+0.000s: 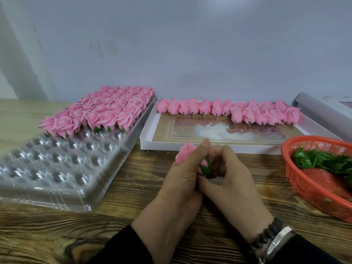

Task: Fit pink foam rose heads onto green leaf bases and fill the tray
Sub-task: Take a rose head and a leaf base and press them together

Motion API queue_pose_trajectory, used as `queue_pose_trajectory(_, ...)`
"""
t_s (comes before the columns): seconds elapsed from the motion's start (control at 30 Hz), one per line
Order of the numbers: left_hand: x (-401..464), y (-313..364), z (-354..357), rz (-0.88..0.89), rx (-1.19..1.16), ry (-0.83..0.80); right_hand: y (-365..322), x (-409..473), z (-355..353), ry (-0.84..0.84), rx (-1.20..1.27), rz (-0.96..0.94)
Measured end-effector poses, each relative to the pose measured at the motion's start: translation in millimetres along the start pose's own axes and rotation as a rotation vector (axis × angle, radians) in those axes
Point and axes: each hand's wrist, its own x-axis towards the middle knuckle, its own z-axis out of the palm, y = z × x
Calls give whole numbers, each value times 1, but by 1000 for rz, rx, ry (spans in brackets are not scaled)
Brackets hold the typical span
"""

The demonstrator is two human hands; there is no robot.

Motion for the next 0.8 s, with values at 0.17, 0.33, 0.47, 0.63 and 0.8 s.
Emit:
queue_pose_trajectory(0.17, 3, 7, -6, -73, 119, -57, -1, 4, -7, -167, 342, 149)
queue_pose_trajectory(0.33, 5, 5, -7, -66, 120, -50, -1, 3, -10, -249, 462, 199)
queue_pose_trajectory(0.47, 5, 4, -8, -28, 76, -47, -1, 2, -7, -160, 286, 143)
queue_pose_trajectory(0.63, 3, 8, -8, -72, 185, -104, -3, 3, -11, -229, 395, 177)
queue_pose_trajectory(0.8, 5, 6, -9, -62, 184, -92, -2, 2, -12, -234, 486, 187)
